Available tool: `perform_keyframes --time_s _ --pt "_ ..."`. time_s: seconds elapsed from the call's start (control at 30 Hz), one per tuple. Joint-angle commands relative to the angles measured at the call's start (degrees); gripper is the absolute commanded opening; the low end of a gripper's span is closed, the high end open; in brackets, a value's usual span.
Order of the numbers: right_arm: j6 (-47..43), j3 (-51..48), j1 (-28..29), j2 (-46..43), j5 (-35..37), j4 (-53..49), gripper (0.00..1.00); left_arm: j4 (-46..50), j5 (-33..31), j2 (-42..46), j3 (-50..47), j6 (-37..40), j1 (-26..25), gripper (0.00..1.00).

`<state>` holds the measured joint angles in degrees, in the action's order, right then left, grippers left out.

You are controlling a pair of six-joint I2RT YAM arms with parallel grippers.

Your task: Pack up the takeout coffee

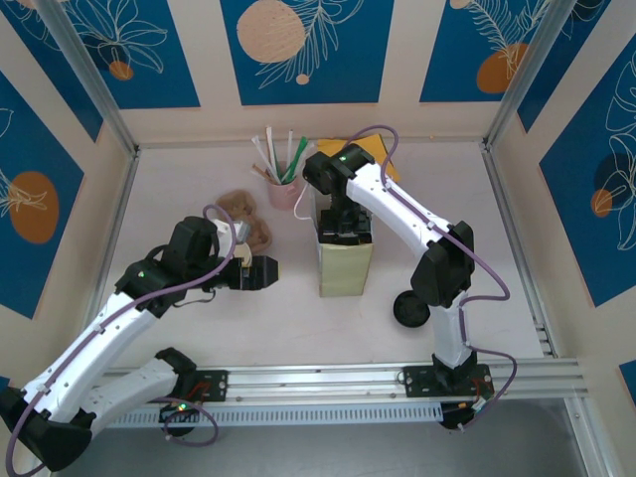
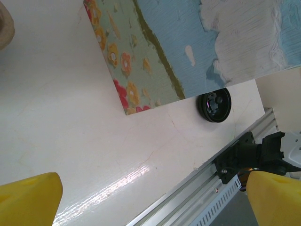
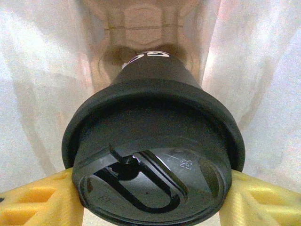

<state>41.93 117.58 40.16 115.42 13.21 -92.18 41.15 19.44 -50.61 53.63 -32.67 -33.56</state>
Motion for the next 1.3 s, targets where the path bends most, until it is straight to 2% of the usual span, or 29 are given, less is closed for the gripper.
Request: perform_keyframes --time_s 0.0,1.27 --pt "-0.4 0.0 0.6 -0.6 -1.8 -1.1 0.65 0.3 -0.3 0.9 -0.4 -0.5 -0.5 1.0" --pt "-0.6 -0.4 1.4 -0.8 -4.6 -1.6 0.64 0.4 -0.5 1.2 -0.5 -0.7 -0.5 1.0"
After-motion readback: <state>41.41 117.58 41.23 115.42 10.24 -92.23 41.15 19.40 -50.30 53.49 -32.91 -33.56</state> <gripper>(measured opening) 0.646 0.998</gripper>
